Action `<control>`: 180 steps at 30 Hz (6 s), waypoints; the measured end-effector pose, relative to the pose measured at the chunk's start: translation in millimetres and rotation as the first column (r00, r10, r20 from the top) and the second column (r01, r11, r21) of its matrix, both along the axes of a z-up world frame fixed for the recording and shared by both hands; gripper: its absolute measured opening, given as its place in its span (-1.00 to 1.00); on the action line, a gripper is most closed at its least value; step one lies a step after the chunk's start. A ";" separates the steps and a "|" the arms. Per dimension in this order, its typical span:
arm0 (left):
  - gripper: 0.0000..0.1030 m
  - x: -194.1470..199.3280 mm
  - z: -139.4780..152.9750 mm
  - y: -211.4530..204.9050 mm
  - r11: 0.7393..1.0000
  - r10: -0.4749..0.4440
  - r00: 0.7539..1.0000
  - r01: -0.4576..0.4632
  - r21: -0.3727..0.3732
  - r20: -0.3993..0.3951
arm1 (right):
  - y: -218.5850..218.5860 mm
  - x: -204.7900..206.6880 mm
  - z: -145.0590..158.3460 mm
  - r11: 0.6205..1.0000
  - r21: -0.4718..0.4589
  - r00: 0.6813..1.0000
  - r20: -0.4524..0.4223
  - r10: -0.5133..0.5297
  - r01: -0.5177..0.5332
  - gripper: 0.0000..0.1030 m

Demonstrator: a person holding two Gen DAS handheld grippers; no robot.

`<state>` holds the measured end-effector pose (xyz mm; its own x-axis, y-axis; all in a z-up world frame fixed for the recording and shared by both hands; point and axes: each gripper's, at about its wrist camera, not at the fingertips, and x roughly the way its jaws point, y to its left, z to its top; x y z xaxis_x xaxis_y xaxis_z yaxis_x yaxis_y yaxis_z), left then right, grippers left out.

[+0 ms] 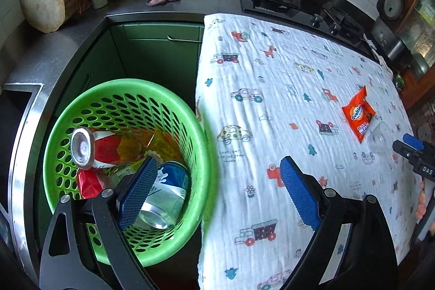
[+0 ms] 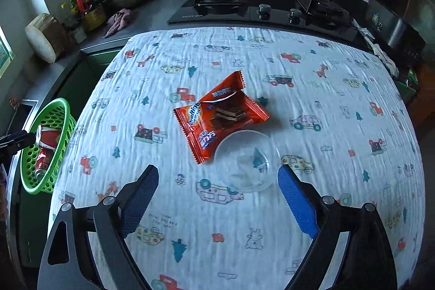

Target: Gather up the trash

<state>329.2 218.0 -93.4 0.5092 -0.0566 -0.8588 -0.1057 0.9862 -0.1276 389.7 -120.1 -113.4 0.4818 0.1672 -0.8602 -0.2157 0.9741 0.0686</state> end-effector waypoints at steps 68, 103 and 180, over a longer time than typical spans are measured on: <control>-0.11 119.9 -63.4 -290.6 0.824 -0.563 0.826 0.561 0.079 0.016 | -106.7 -84.4 -15.7 0.989 0.088 0.991 -0.062 -0.114 0.120 0.18; -0.15 -41.8 32.8 3.2 0.963 -0.152 0.976 0.110 0.247 0.159 | 104.5 -68.5 48.0 0.937 0.120 0.945 0.072 0.320 -0.327 0.18; 0.90 -189.9 51.0 2.6 0.947 0.151 0.967 -0.201 0.249 0.206 | 163.5 -163.6 69.7 0.903 0.074 0.898 0.162 0.408 -0.423 0.75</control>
